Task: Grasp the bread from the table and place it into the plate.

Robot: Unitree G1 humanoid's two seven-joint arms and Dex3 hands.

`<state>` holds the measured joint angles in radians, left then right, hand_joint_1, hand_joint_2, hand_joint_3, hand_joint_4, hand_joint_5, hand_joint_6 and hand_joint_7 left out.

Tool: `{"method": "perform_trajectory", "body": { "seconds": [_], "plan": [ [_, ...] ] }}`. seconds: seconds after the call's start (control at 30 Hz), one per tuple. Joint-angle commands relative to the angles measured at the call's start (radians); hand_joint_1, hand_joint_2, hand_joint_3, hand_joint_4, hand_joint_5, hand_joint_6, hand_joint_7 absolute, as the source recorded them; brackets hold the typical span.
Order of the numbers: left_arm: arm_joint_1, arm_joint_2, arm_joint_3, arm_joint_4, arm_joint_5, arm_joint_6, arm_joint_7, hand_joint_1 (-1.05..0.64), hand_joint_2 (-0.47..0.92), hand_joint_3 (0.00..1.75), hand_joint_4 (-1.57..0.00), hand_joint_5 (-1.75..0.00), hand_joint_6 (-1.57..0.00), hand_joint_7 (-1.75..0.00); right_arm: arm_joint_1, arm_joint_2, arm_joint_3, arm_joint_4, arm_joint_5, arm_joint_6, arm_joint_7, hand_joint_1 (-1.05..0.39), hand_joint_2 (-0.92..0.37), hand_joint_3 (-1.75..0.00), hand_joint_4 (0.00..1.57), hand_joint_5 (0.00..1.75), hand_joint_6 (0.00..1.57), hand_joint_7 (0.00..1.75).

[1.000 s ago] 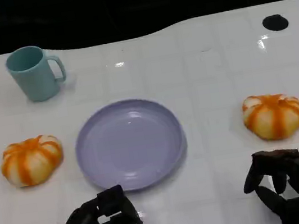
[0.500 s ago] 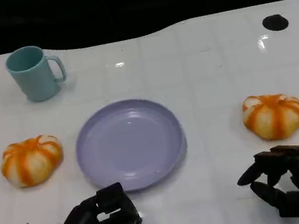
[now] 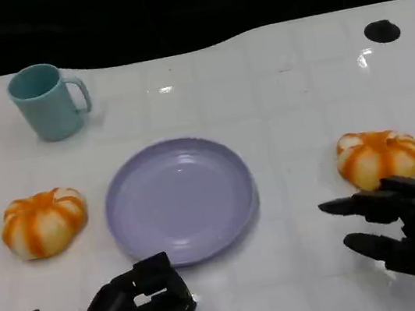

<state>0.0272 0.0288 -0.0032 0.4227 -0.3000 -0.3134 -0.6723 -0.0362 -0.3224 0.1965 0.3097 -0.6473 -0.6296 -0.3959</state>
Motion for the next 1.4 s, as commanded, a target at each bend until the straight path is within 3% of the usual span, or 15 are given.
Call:
{"method": "perform_trajectory", "body": {
  "seconds": [0.03, 0.4, 0.77, 1.07, 1.4],
  "plan": [
    [-0.001, 0.016, 0.007, 0.006, 0.006, -0.008, -0.002, -0.59, 0.71, 0.58, -0.79, -1.75, -0.76, -1.42, 0.009, -0.032, -0.033, -0.077, 0.012, 0.081, 0.057, -0.42, -0.92, -0.09, 0.38, 0.36, 0.58, 0.0],
    [-0.001, 0.014, 0.006, 0.004, 0.004, -0.002, -0.003, -0.59, 0.71, 0.58, -0.78, -1.75, -0.75, -1.43, -0.031, -0.104, -0.048, -0.235, -0.12, 0.357, 0.202, -0.53, -0.92, -0.07, 0.16, 0.23, 0.32, 0.0],
    [0.008, 0.012, 0.003, -0.008, 0.009, 0.002, 0.005, -0.58, 0.71, 0.58, -0.78, -1.75, -0.76, -1.42, -0.107, -0.124, 0.013, -0.263, -0.251, 0.551, 0.318, -0.58, -0.92, -0.01, 0.01, 0.28, 0.23, 0.0],
    [0.011, 0.005, 0.002, -0.015, 0.001, 0.012, 0.004, -0.59, 0.7, 0.59, -0.79, -1.75, -0.76, -1.43, -0.196, -0.117, 0.079, -0.18, -0.274, 0.614, 0.372, -0.57, -0.88, 0.0, 0.0, 0.31, 0.24, 0.0],
    [0.012, 0.003, 0.002, -0.015, 0.003, 0.005, 0.003, -0.59, 0.7, 0.6, -0.79, -1.75, -0.76, -1.42, -0.305, -0.094, 0.157, -0.02, -0.272, 0.625, 0.369, -0.53, -0.84, 0.0, 0.07, 0.34, 0.28, 0.01]
  ]
}}
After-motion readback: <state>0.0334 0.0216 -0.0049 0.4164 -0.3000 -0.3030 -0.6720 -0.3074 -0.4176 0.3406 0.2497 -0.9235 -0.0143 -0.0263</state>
